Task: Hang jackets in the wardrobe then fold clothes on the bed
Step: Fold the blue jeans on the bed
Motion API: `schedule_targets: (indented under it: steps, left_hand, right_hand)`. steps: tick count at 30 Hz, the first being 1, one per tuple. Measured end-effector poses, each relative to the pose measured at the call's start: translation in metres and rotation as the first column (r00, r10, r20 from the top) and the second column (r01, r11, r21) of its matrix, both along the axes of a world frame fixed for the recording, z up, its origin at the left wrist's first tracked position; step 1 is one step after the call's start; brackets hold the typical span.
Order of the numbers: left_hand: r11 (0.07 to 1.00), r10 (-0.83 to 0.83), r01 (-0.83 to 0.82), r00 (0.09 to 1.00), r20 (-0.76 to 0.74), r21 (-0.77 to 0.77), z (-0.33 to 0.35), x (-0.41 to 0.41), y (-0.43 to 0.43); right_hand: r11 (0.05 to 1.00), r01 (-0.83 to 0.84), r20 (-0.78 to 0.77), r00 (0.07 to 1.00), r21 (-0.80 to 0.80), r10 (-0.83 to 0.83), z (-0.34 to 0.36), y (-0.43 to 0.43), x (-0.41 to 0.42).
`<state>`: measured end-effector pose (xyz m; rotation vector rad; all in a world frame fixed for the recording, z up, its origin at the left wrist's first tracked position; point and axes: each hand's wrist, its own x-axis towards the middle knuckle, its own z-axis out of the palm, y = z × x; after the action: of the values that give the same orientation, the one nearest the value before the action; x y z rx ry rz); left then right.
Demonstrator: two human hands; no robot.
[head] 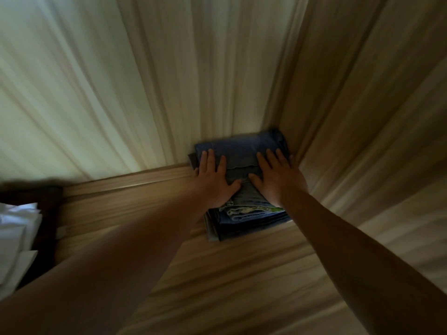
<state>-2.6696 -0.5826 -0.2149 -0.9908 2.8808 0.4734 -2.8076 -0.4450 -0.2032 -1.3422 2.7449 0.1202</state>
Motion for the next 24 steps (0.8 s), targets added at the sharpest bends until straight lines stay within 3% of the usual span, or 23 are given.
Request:
schedule_targets:
  steps: [6,8,9,12,14,24]
  left_hand:
    - [0.986,-0.041,0.037,0.999,0.016,0.165,0.037,0.061,0.019]
    - [0.979,-0.036,0.043,0.999,-0.038,0.198,0.057,0.100,0.026]
    - [0.956,0.021,-0.005,0.998,-0.053,0.293,0.063,0.118,0.028]
    - [0.987,0.059,-0.065,0.997,0.047,0.145,0.091,0.184,0.036]
    - [0.993,0.083,-0.092,0.989,0.125,0.071,0.102,0.226,0.040]
    - [0.966,0.229,-0.236,0.970,0.075,0.105,0.160,0.388,0.090]
  right_hand:
    - [0.993,0.024,0.046,0.999,-0.111,-0.019,0.020,0.035,0.046]
    - [0.978,0.028,0.140,0.990,-0.205,0.001,0.037,0.045,0.067]
    - [0.969,0.042,0.207,0.978,-0.245,0.010,0.048,0.049,0.080]
    - [0.957,-0.002,0.319,0.943,-0.290,0.099,0.079,0.057,0.126]
    - [0.968,-0.078,0.332,0.930,-0.238,0.157,0.098,0.059,0.156]
    - [0.962,-0.258,0.409,0.872,-0.084,0.270,0.159,0.089,0.280]
